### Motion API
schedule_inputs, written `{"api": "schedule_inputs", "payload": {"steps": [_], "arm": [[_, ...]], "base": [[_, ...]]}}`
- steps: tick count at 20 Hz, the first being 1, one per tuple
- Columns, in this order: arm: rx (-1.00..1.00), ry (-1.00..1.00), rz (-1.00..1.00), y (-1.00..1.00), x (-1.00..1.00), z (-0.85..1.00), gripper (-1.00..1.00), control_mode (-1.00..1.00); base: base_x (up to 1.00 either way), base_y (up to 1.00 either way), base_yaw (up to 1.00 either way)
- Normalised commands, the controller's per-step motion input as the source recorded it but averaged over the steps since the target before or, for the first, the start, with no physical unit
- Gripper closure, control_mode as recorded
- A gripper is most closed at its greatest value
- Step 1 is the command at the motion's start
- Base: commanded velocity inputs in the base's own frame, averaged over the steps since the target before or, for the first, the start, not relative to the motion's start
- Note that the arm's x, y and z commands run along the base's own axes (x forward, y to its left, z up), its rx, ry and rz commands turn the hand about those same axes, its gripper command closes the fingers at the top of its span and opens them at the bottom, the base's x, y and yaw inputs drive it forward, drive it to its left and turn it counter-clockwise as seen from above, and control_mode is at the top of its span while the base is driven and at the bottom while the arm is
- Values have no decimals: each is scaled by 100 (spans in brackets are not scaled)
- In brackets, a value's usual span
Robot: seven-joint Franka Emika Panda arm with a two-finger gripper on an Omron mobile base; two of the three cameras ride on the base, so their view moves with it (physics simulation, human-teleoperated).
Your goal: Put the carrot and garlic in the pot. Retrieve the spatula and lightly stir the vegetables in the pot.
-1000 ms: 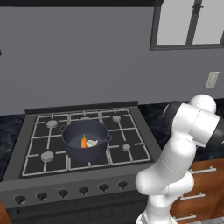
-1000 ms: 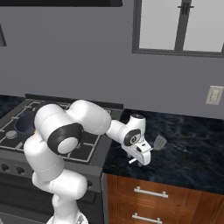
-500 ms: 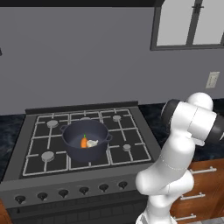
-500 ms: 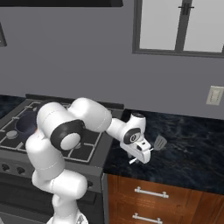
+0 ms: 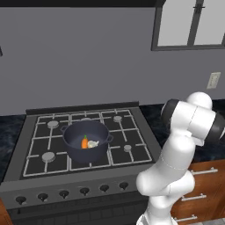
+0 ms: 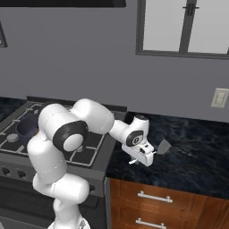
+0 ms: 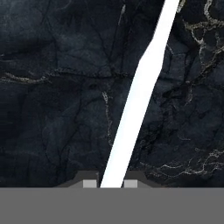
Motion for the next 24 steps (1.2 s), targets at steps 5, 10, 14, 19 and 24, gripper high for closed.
{"api": "schedule_inputs", "payload": {"steps": [5,10,14,19,24], "arm": [[2,-1,0,1,0,0,100,-100],[5,0,0,1,-12,45,100,-100],[6,6,0,1,-18,77,100,-100],[9,3,-2,6,-23,92,100,-100],[9,8,-3,7,-21,87,100,-100]], "base": [[0,0,0],[0,0,0],[0,0,0],[0,0,0],[0,0,0]]}}
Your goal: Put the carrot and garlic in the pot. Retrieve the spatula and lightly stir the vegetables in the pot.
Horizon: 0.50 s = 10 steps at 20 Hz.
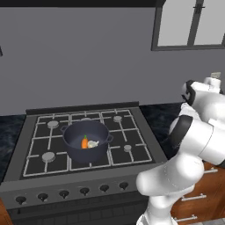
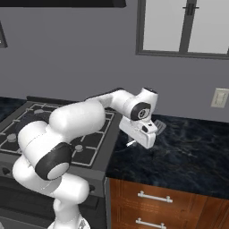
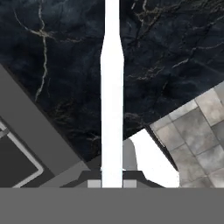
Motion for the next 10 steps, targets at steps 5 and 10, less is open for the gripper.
{"api": "schedule_inputs", "payload": {"steps": [5,10], "arm": [[12,11,-3,8,-29,82,100,-100],[9,12,-1,16,-38,66,100,-100]], "base": [[0,0,0],[0,0,0]]}}
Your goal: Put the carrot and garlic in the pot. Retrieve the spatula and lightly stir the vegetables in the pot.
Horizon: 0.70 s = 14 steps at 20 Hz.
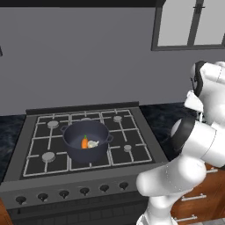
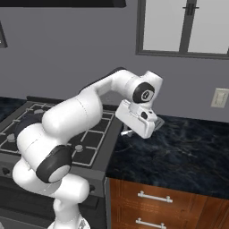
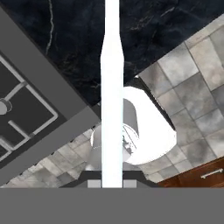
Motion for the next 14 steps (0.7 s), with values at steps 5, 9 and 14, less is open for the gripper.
{"api": "schedule_inputs", "payload": {"steps": [5,9,14], "arm": [[3,8,0,23,-31,34,100,-100],[-8,0,3,30,-37,-4,100,-100],[-8,-20,2,45,-8,-28,100,-100]], "base": [[0,0,0],[0,0,0],[0,0,0]]}}
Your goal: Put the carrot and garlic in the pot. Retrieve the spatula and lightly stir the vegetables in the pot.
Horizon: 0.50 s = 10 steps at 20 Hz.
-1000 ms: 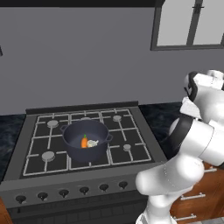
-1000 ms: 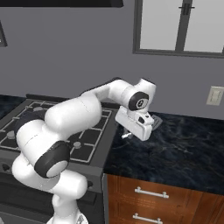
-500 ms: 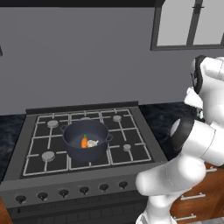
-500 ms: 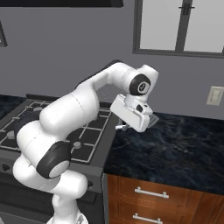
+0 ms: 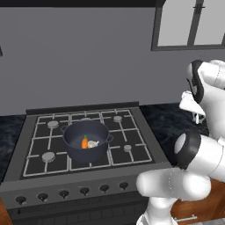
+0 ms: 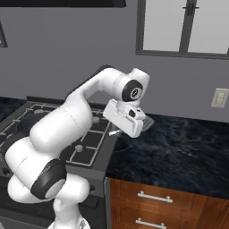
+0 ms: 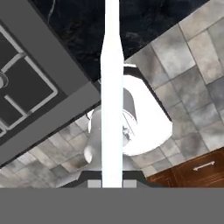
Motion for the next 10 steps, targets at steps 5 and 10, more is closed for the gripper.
{"api": "schedule_inputs", "payload": {"steps": [5,10], "arm": [[6,-21,0,37,0,9,100,-100],[31,2,0,31,0,44,100,-100]], "base": [[0,0,0],[0,0,0]]}}
